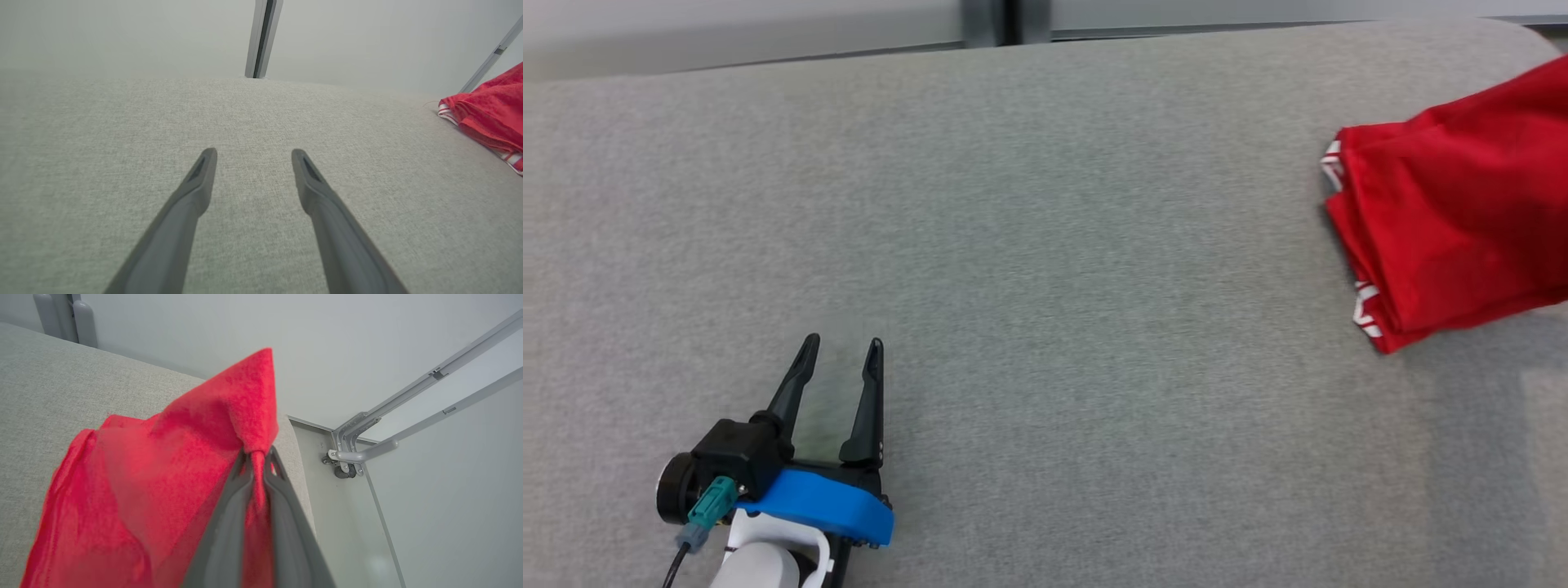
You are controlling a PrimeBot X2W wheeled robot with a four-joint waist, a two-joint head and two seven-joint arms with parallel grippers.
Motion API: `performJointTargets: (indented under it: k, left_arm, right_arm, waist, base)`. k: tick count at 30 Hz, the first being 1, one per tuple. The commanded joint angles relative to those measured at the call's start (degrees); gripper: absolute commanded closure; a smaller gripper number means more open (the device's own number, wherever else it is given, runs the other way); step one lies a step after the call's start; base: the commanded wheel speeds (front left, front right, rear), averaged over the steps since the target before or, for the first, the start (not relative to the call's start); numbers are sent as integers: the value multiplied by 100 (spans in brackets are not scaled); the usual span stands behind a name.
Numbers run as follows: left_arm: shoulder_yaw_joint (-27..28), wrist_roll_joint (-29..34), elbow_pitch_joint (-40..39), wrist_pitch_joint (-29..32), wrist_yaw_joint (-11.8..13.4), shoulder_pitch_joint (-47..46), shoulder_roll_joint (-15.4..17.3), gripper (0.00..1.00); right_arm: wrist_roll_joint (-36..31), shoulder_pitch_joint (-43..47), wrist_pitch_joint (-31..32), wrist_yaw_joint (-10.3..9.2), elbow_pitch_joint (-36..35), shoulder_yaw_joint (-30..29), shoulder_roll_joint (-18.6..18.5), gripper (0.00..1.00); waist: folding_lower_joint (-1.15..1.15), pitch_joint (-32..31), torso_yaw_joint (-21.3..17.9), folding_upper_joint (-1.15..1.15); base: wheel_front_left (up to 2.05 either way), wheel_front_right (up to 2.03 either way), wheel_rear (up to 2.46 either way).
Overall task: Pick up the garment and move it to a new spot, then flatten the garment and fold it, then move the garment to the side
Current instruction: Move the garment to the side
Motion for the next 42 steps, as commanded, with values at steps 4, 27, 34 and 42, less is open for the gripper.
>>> performJointTargets:
  k: [4, 27, 34, 42]
  left_arm:
    - [-32, -22, 23, -43, -16, -84, 2, 0]
    - [-12, -159, 87, -120, 58, -77, 67, 0]
    - [175, -417, 284, -246, 84, 70, -84, 0]
    - [516, -638, 571, -350, 188, 441, -212, 0]
  right_arm:
    - [-157, -151, 95, -2, 146, -499, -353, 99]
    - [-531, 65, -869, -2, 91, -954, 704, 0]
    - [-421, 456, -1423, -2, -204, -620, 1187, 0]
    - [-408, 1609, -2068, -2, -580, -610, 2297, 0]
  waist:
    - [0, 121, 271, 0]
    - [0, -306, 250, 0]
    - [0, -864, 412, 0]
    - [0, -1458, 683, 0]
  base:
    - [0, 0, 0]
    - [0, 0, 0]
    - [0, 0, 0]
    - [0, 0, 0]
